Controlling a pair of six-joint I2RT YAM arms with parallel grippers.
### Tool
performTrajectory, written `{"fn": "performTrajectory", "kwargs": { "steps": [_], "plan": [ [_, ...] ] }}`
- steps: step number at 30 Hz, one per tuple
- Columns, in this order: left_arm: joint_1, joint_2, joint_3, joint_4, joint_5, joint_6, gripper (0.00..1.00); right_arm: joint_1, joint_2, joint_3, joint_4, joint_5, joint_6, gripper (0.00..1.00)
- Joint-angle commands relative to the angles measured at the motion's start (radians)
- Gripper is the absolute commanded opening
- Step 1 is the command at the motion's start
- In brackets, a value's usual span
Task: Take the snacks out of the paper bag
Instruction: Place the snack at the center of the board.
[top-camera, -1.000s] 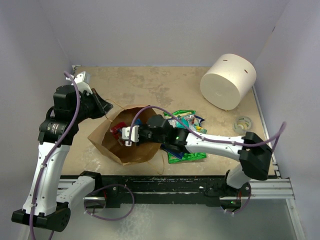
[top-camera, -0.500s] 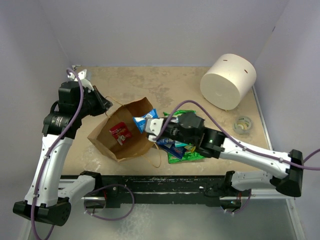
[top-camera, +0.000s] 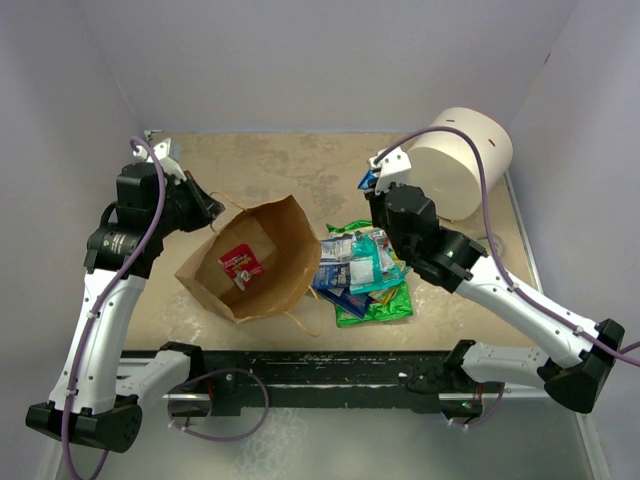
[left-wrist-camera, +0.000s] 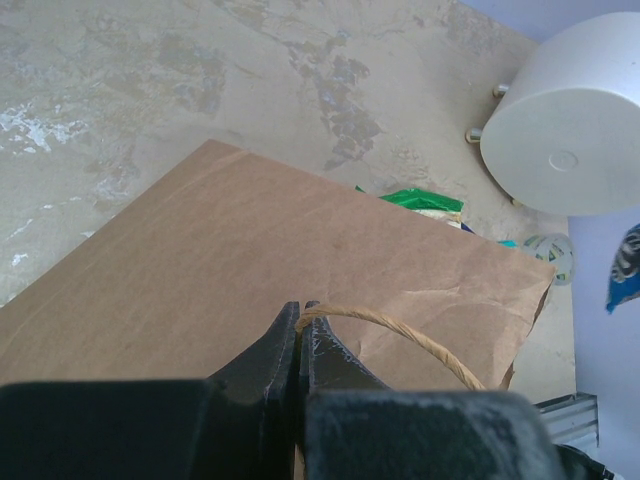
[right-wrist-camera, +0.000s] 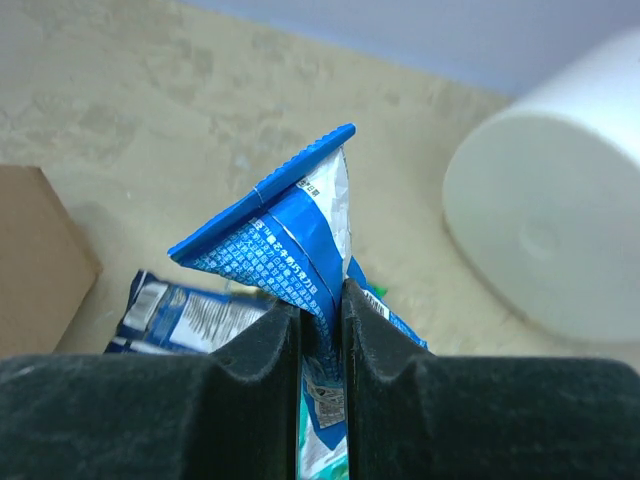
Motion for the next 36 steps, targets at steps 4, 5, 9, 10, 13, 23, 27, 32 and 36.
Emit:
{"fn": "performTrajectory", "kwargs": {
  "steps": [4, 5, 9, 10, 13, 23, 27, 32, 36],
  "plan": [
    [0.0, -0.02, 0.004, 0.028, -0.007, -0.011, 0.0, -0.044, 0.039, 0.048, -0.357, -0.136, 0.463, 0.0],
    [-0.001, -0.021, 0.005, 0.027, -0.005, -0.01, 0.0, -0.05, 0.039, 0.039, -0.371, -0.143, 0.491, 0.0],
    [-0.001, -0.024, 0.001, 0.027, 0.001, -0.014, 0.0, -0.102, 0.043, 0.008, -0.44, -0.158, 0.577, 0.0],
    [-0.001, -0.024, 0.0, 0.027, 0.003, -0.014, 0.0, -0.125, 0.042, 0.0, -0.448, -0.17, 0.583, 0.0],
    [-0.001, -0.026, -0.001, 0.027, 0.007, -0.014, 0.0, -0.21, 0.037, -0.017, -0.46, -0.252, 0.583, 0.0],
    [-0.001, -0.038, 0.007, 0.029, -0.003, -0.006, 0.0, -0.462, 0.102, -0.085, -0.45, -0.484, 0.51, 0.0],
    [-0.001, -0.034, 0.013, 0.032, 0.0, -0.003, 0.0, -0.492, 0.15, -0.083, -0.437, -0.543, 0.483, 0.0],
    [-0.001, -0.032, 0.016, 0.036, 0.004, -0.006, 0.0, -0.497, 0.197, -0.097, -0.44, -0.583, 0.477, 0.0],
    [-0.001, -0.035, 0.013, 0.037, 0.006, -0.007, 0.0, -0.497, 0.22, -0.112, -0.429, -0.592, 0.461, 0.01]
  ]
}}
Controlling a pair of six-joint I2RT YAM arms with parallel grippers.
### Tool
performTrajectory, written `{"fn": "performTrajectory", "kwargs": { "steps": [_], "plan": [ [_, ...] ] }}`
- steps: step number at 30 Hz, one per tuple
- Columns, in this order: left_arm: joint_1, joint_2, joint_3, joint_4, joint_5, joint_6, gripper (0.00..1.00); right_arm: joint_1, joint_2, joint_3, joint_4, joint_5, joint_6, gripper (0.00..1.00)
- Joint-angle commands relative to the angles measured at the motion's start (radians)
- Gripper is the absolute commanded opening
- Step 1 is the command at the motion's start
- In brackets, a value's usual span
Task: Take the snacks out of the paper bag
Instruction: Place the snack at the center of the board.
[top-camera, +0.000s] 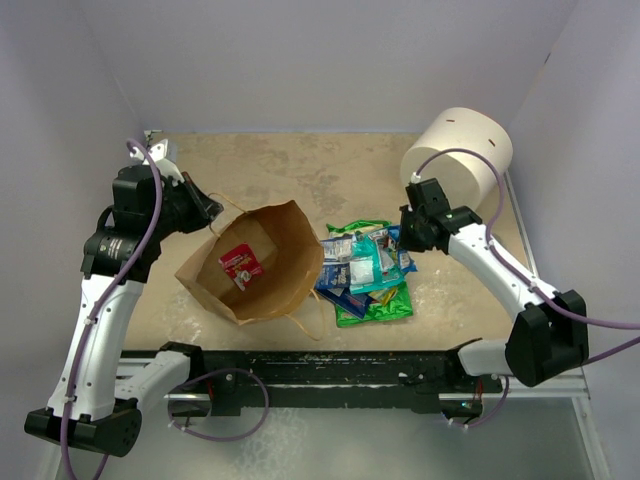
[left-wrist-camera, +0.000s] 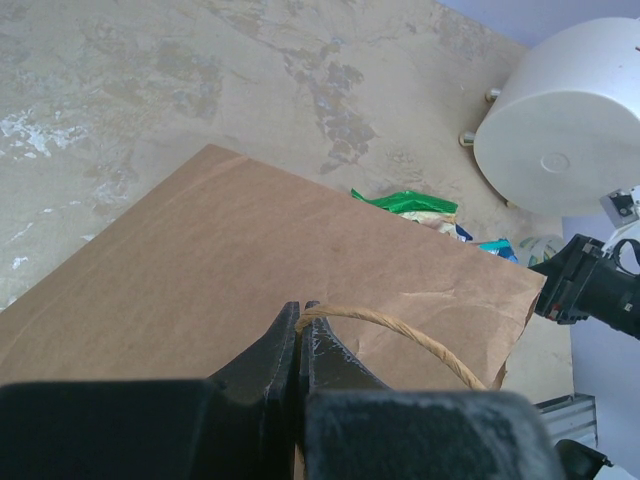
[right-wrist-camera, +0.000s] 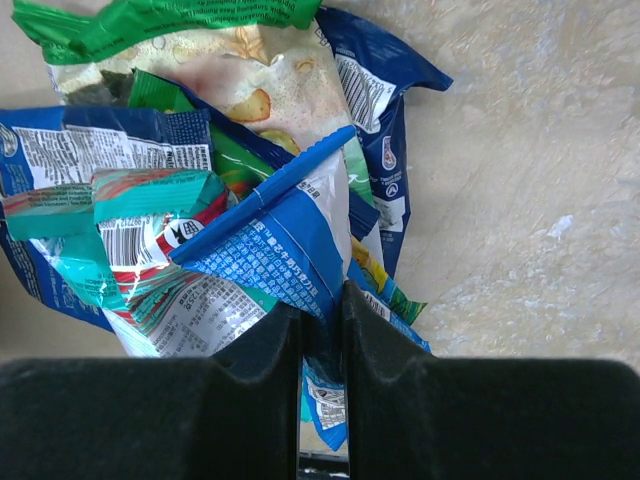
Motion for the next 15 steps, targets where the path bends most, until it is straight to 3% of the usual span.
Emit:
{"fn": "performTrajectory", "kwargs": {
  "steps": [1, 11, 15],
  "plan": [
    [-0.001, -0.012, 0.015, 0.038, 0.005, -0.007, 0.0, -0.004, 0.015, -0.002, 0.012, -0.033, -0.034, 0.02],
    [-0.001, -0.01, 0.043, 0.067, -0.013, 0.025, 0.0, -0.004, 0.028, -0.002, -0.027, -0.072, -0.068, 0.51],
    [0.0, -0.002, 0.071, 0.08, -0.033, 0.05, 0.0, -0.004, 0.012, 0.011, -0.041, -0.085, -0.078, 0.6]
  ]
}}
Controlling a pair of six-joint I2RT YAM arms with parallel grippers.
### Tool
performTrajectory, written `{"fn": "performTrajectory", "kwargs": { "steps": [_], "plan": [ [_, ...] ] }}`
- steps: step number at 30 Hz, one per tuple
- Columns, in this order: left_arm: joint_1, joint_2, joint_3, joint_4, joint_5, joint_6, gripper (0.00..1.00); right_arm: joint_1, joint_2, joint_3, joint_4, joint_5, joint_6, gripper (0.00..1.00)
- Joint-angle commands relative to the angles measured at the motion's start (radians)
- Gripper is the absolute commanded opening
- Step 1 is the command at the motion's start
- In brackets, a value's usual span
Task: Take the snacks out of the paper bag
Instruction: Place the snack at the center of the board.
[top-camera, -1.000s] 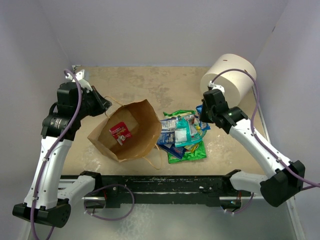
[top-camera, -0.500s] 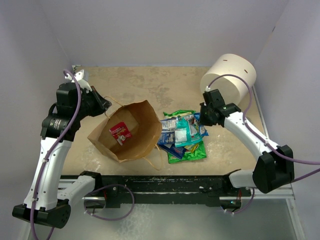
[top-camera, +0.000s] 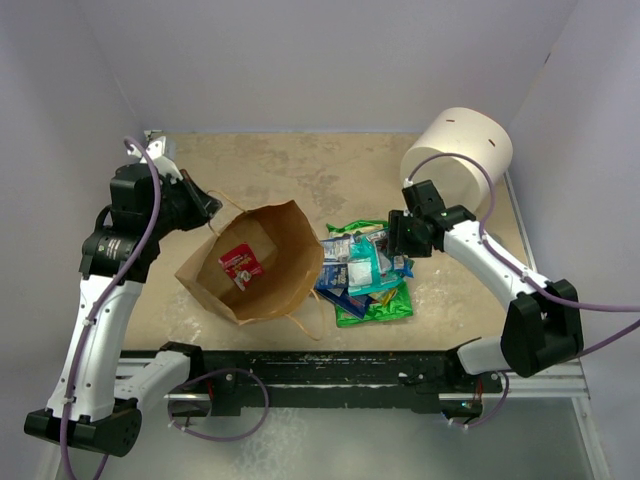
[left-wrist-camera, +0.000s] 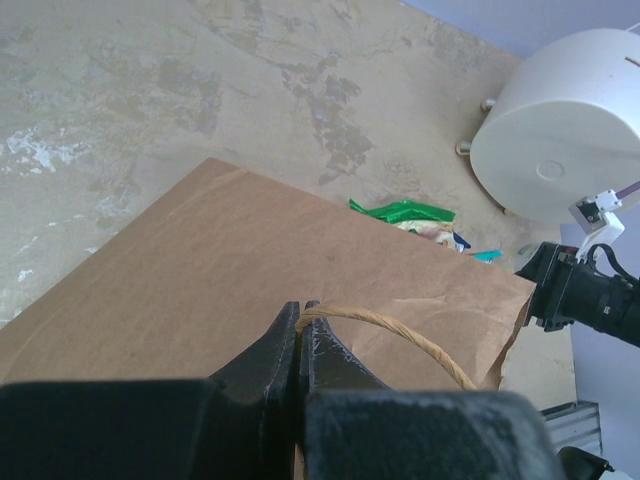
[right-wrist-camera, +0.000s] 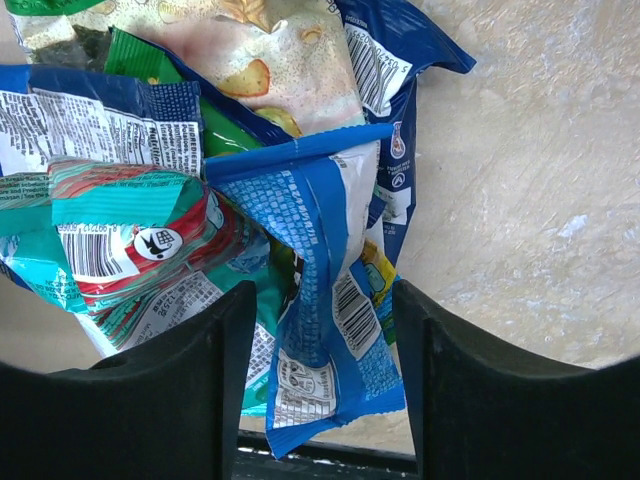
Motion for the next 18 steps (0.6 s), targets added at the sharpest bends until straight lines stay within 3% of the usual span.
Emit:
{"fn": "performTrajectory", "kwargs": {
  "steps": [1, 11, 18],
  "plan": [
    [-0.001, 0.002, 0.069, 0.071, -0.032, 0.043, 0.0, -0.005, -0.042, 0.02, -0.032, -0.034, -0.024, 0.61],
    [-0.001, 0.011, 0.098, 0.066, -0.067, 0.06, 0.0, -0.004, -0.061, 0.126, -0.109, 0.0, -0.093, 0.78],
    [-0.001, 0.043, 0.187, 0.053, -0.225, 0.12, 0.0, -0.004, -0.051, 0.252, -0.149, 0.025, -0.176, 0.84]
  ]
}}
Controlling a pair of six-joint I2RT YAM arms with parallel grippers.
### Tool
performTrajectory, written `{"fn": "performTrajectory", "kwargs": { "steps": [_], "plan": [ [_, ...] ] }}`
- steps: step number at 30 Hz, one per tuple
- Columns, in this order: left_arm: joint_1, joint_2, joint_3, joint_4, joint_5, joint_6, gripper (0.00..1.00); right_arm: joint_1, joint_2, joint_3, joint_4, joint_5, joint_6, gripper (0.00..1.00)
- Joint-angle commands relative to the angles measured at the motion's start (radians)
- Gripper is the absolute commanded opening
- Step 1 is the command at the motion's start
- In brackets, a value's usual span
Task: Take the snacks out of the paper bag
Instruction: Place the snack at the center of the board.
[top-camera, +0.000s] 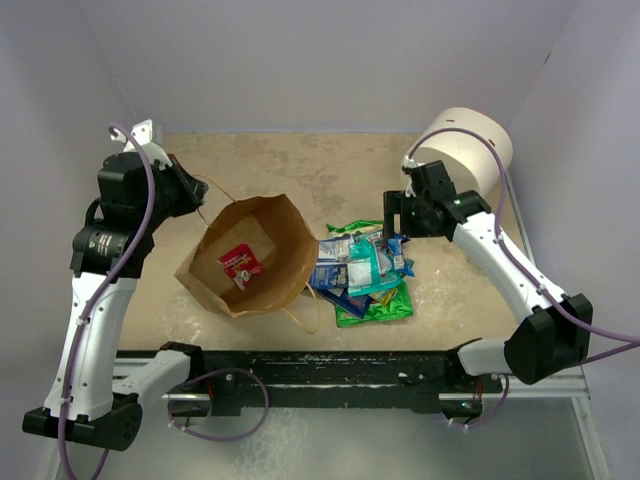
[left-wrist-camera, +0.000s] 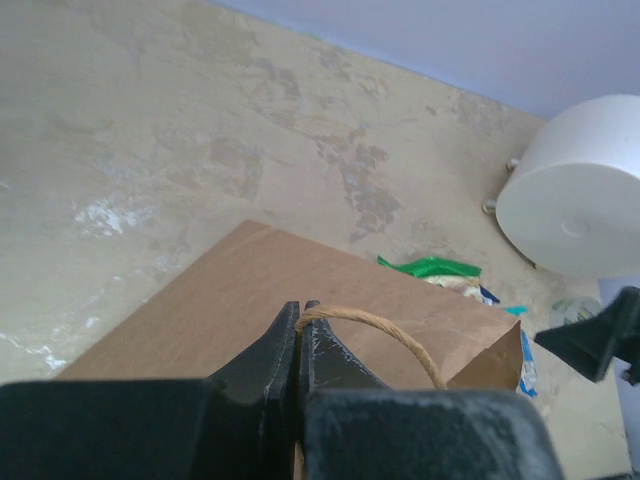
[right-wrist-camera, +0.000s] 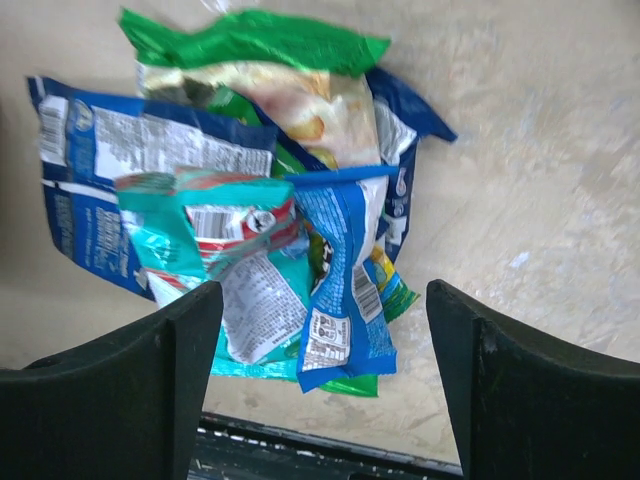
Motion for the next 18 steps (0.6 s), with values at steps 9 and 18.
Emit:
{"fn": "performTrajectory", "kwargs": {
  "steps": [9, 18],
  "plan": [
    [-0.001, 0.088, 0.249, 0.186, -0.216, 0.38, 0.0, -0.002, -0.022, 0.174, -0.046, -0.041, -0.124, 0.84],
    [-0.024, 0.013, 0.095, 0.271, 0.244, 0.383, 0.0, 0.012, -0.048, 0.199, 0.02, -0.237, -0.173, 0.84]
  ]
}}
